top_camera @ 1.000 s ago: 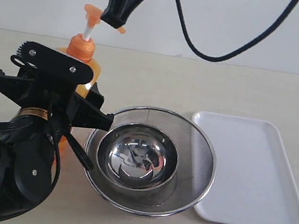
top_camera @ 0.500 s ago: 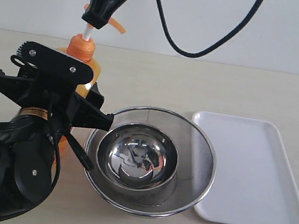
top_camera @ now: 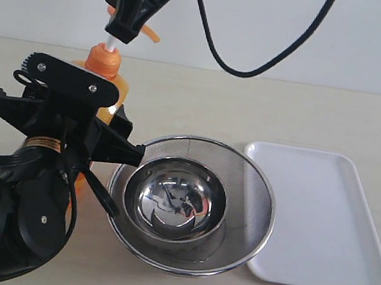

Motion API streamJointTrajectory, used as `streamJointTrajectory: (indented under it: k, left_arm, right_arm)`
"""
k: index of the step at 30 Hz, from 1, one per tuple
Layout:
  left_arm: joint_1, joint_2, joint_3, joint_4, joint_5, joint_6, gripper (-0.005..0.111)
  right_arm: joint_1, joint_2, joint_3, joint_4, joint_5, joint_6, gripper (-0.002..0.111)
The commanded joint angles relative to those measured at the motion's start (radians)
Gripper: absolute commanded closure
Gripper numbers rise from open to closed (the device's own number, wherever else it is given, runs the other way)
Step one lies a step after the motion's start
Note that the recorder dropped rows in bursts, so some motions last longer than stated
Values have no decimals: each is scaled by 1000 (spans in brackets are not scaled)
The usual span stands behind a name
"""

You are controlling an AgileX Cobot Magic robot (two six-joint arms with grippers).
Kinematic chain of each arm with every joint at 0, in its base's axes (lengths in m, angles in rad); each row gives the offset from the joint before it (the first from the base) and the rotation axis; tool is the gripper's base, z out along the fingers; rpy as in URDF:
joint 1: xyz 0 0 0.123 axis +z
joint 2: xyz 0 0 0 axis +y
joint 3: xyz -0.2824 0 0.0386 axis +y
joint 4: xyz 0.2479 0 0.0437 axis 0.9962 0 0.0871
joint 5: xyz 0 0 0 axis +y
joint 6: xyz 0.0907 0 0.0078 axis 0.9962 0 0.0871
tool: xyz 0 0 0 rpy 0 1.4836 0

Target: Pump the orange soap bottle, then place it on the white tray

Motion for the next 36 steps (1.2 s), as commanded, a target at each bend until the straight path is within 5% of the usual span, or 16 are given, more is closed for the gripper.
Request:
streamJointTrajectory:
  k: [1,36]
  left_arm:
    - [-4,-5,-12,31,-76,3,102]
    - [-4,-5,-12,32,-76,-1,102]
  right_arm:
    - [-2,24,-4,10,13,19,108]
    - [-2,29,-4,56,121,32,108]
